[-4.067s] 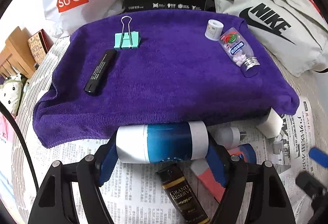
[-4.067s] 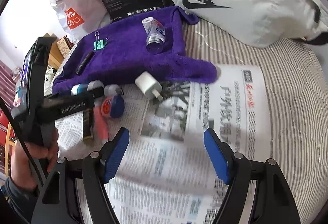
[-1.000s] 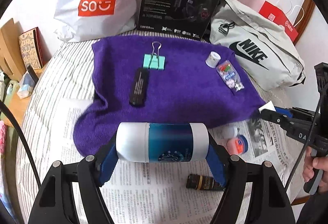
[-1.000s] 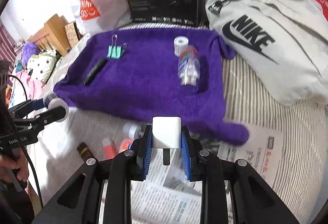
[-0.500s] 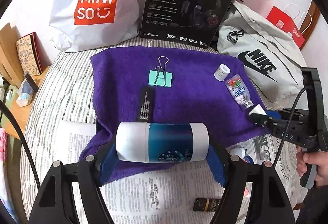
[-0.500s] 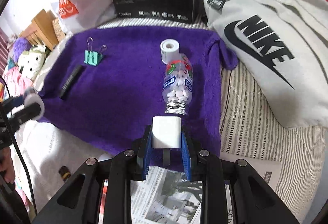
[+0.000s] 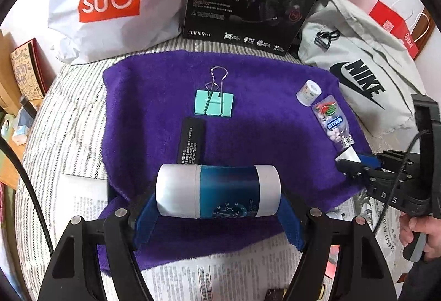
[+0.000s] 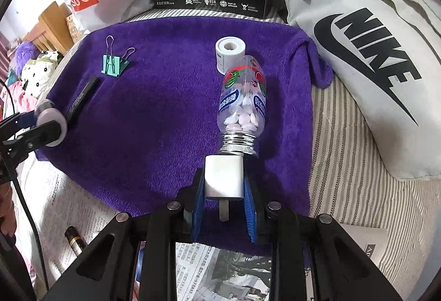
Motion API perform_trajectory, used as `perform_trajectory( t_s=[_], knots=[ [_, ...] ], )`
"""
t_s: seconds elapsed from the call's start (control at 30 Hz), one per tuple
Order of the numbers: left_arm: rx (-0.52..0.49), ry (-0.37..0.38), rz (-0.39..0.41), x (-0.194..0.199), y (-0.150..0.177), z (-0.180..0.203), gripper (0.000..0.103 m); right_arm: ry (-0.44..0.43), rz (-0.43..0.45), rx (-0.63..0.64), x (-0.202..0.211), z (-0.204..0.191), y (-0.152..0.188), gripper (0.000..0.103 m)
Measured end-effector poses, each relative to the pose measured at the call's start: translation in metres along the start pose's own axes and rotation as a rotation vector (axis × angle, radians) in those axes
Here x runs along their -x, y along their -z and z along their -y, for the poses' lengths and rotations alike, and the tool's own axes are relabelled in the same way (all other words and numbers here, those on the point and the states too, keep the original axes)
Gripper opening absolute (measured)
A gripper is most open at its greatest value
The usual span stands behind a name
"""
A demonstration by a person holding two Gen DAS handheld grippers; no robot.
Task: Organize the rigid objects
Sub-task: 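Place the white-and-blue bottle on the towel with the left tool while the right tool places the plug there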
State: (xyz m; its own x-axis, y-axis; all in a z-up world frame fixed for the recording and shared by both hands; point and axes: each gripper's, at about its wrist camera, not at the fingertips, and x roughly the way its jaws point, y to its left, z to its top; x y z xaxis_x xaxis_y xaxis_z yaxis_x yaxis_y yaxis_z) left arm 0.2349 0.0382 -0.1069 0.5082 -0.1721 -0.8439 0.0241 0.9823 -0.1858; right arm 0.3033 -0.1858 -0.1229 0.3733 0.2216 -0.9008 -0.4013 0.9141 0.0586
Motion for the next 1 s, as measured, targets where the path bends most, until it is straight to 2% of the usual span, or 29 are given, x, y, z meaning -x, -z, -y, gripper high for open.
perform_trajectory(
  t_s=[0.13, 0.2, 0.23, 0.27, 0.53, 0.63, 0.8, 1.0],
  knots=[
    [-0.013, -0.028, -0.015, -0.009, 0.0, 0.001, 0.075, -0.001, -0.012, 0.016, -0.003, 0.0, 0.001, 0.028],
    [-0.027, -0.053, -0.011, -0.009, 0.0, 0.0, 0.075, -0.003, -0.016, 0.028, -0.002, -0.001, 0.002, 0.032],
    [-0.029, -0.06, -0.013, -0.008, 0.0, -0.001, 0.075, -0.004, -0.02, 0.03, -0.002, -0.002, 0.002, 0.037],
    [-0.029, -0.059, -0.013, -0.008, -0.001, -0.002, 0.075, -0.004, -0.025, 0.029, -0.002, -0.002, 0.002, 0.043],
    [-0.047, -0.035, -0.025, -0.014, -0.013, 0.006, 0.075, -0.03, -0.007, 0.008, 0.013, -0.002, 0.007, 0.053],
    [-0.073, -0.039, -0.027, -0.023, -0.021, 0.018, 0.075, 0.0, 0.008, 0.006, 0.021, -0.003, 0.009, 0.059],
    [-0.109, -0.035, -0.029, -0.038, -0.034, 0.033, 0.075, -0.008, 0.044, -0.013, 0.035, 0.0, 0.014, 0.061],
    [-0.172, -0.086, -0.027, -0.054, -0.037, 0.048, 0.075, -0.012, 0.078, -0.05, 0.048, 0.005, 0.02, 0.062]
  ],
)
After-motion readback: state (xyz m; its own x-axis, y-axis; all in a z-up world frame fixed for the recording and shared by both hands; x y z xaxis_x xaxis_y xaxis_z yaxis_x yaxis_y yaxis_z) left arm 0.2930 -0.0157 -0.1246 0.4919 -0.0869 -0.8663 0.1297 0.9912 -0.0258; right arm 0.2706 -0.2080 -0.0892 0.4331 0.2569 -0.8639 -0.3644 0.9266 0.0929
